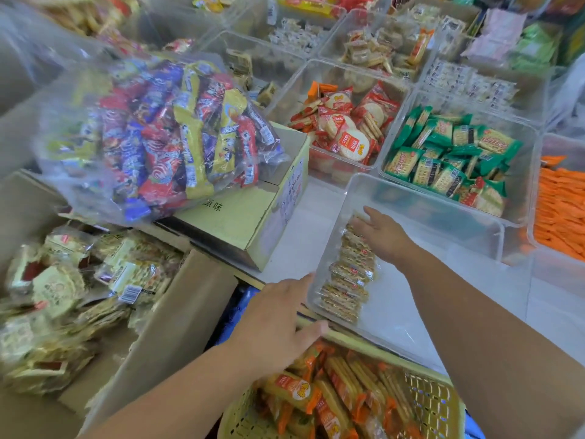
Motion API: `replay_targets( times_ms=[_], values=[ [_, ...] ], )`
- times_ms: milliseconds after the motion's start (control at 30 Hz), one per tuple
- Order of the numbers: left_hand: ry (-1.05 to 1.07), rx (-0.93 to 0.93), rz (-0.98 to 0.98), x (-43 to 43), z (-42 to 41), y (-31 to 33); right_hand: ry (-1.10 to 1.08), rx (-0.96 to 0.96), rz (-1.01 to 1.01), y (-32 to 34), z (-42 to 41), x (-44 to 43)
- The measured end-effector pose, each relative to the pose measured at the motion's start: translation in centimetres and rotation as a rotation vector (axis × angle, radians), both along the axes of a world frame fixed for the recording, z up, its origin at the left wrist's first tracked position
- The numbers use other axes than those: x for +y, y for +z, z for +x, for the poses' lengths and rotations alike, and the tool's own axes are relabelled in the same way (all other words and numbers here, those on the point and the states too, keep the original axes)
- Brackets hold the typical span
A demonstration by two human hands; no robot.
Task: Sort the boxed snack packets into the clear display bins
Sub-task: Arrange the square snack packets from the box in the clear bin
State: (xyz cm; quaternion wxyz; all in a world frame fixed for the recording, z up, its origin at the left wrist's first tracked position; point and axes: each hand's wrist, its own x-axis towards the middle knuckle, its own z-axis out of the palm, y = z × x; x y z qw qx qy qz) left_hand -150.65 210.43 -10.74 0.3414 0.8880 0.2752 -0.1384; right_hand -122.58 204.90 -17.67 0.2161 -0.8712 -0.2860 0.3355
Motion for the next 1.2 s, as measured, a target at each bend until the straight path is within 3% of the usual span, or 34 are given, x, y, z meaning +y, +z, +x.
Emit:
replay_targets(
  times_ms=[167,300,400,500,633,733,833,1200],
  values=[
    [0.159,-0.332,0.022,0.5,-8.6,3.8,-0.113,-0.274,0.186,3.5,-7.1,0.0],
    [0.440,-0.492,0.235,3.4,-16.8,4.8,0.133,-0.284,0.413,6.6,-18.4,1.6],
    [0.576,-0.324,0.309,7.5,-22.5,3.8,0.360,-0.231,0.475,8.4,-27.1,3.3],
    [0.567,-0.088,0.320,12.1,-27.7,2.3,0.543,-0.281,0.466,9.1,-34.3,4.9],
    [0.314,0.311,0.282,18.0,-32.5,0.1,0.714,-0.297,0.204,7.9,-39.8,6.1],
    [0.082,0.508,0.255,21.1,-33.5,-1.7,0.741,-0.398,0.070,7.2,-40.7,6.3],
    [-0.069,0.547,0.261,23.0,-33.8,-3.2,0.698,-0.409,0.048,7.3,-41.2,6.5],
    [-0.231,0.513,0.348,22.5,-33.0,-3.3,0.653,-0.424,-0.118,7.9,-42.3,7.0]
  ],
)
